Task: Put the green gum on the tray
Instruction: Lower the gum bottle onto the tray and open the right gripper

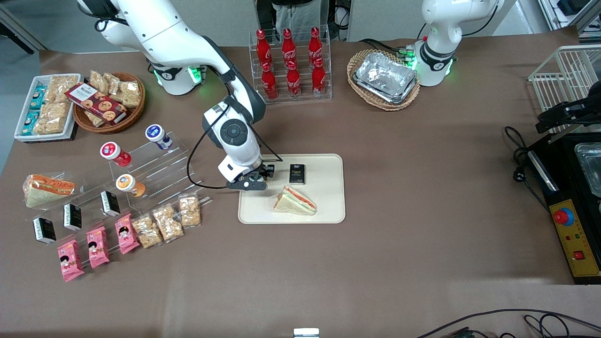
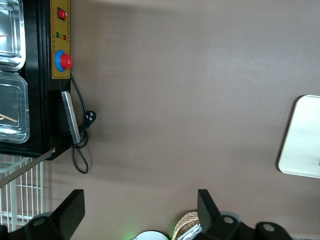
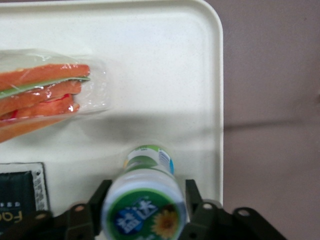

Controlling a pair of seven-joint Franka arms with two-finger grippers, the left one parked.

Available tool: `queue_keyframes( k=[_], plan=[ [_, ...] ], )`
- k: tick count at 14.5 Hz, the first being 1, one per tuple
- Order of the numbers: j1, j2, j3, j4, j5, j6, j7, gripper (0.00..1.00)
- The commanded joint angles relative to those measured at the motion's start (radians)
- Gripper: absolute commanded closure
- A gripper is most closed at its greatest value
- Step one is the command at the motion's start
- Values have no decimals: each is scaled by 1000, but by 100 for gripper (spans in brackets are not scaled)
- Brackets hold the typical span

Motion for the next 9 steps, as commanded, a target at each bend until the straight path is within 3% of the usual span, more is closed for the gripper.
queue_keyframes(
  k=[1,6,9],
  plan=[
    [14,5,-10,4,10,25,33,0],
    [1,-82,-16,4,9,-15,24,0],
    [-60,-234,-31,24,3,-194,-15,0]
  ],
)
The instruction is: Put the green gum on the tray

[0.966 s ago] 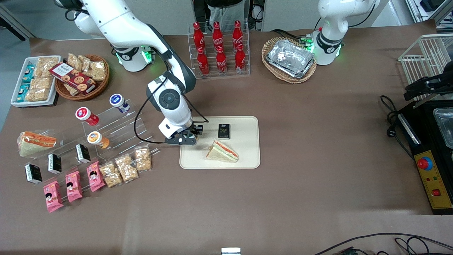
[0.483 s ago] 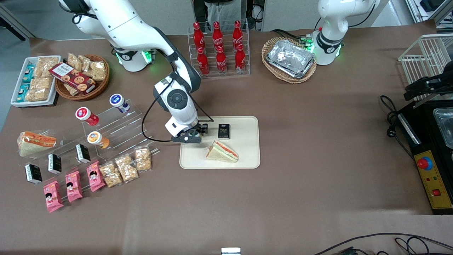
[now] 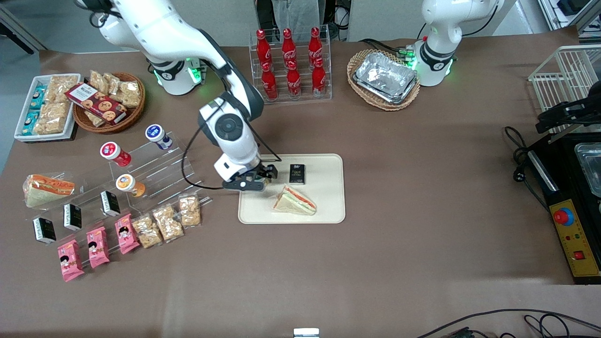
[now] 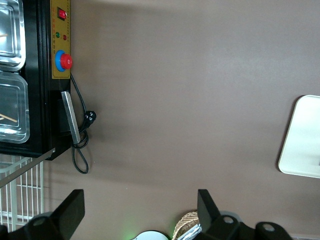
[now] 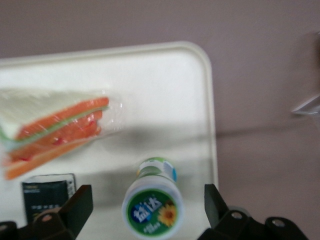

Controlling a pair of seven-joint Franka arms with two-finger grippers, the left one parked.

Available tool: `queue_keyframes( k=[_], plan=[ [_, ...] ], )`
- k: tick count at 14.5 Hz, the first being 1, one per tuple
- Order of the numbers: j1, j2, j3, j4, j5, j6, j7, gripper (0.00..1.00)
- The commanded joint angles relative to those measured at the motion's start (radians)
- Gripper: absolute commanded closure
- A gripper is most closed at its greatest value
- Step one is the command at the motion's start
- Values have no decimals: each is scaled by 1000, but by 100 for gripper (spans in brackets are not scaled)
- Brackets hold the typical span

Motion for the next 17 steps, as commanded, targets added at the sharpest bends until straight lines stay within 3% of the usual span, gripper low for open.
queue_keyframes(
  k=[1,7,10,15,17],
  plan=[
    [-89,-202,-10,3,4,-196,-87,0],
    [-307,-360,-19,46,6,-412,-380,0],
    [-420,-368,-39,135,10,-553,-556,0],
    [-573,-331,-39,362,1,-798,-676,0],
    [-600,-323,-39,393,1,-825,-766,0]
  ],
)
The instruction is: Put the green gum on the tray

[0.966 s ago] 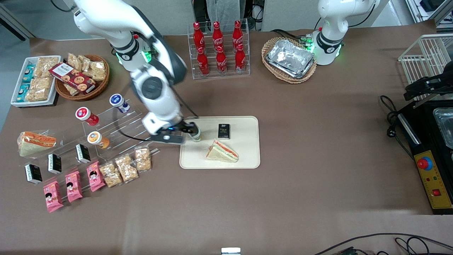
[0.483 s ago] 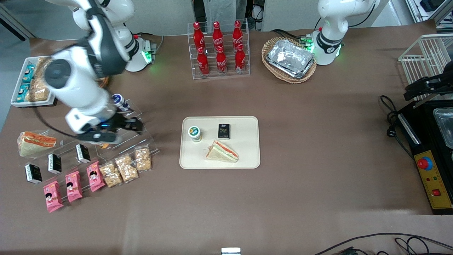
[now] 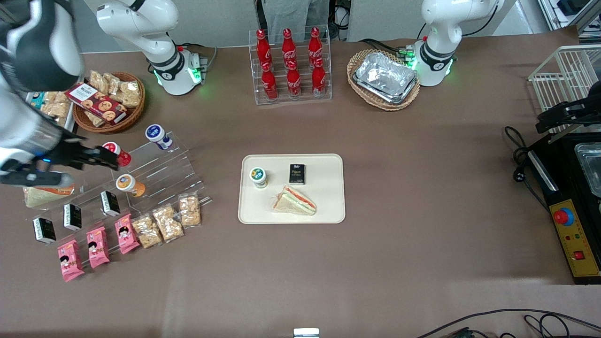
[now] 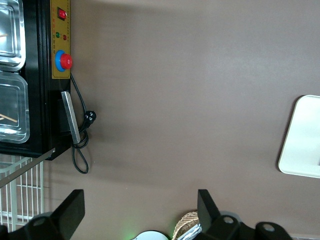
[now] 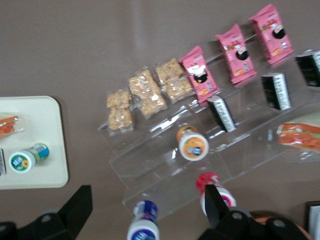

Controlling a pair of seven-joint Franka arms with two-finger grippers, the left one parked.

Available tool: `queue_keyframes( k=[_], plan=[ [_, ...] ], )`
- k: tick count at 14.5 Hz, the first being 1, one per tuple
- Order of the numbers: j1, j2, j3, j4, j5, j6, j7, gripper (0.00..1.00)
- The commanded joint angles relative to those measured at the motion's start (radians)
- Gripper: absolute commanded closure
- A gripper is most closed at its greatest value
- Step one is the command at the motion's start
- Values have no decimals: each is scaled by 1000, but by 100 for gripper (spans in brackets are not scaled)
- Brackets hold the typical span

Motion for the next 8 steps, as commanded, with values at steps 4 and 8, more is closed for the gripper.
queue_keyframes(
  k=[4,8],
  plan=[
    [-59,48,4,111,-4,-67,-127,0],
    [-61,43,-10,109,-3,-76,-127,0]
  ],
)
